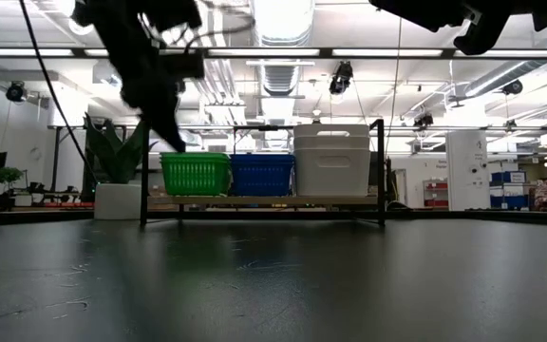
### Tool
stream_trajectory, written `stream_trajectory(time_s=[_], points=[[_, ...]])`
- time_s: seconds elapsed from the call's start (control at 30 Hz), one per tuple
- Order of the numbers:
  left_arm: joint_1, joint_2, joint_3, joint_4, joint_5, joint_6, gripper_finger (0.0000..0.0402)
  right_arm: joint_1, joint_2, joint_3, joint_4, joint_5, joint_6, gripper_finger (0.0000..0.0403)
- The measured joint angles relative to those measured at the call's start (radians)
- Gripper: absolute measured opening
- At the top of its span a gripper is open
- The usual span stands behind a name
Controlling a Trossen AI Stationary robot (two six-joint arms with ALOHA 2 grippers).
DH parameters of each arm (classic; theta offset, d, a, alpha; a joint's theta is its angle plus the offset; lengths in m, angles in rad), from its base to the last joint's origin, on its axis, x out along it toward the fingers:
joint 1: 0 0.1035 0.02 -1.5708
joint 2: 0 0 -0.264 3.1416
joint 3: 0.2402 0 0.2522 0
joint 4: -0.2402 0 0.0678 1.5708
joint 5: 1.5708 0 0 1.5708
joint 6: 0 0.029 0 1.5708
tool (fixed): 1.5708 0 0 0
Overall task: Stack baskets on shelf by color
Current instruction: Stack the green bin on top of the stacked green bins on the shelf
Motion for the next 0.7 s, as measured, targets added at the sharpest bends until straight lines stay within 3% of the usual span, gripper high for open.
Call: stream_trajectory(time_s=[0.43,0.7], points=[[0.011,0.046,-0.062,0.001,-0.291,-0.042,0.0000,0.000,0.000,0.000,0.000,0.000,-0.008,0.0012],[0.057,0.031,-0.062,0.002,-0.348,-0.009,0.0000,0.000,0.000,0.000,0.000,0.000,-0.011,0.0012]])
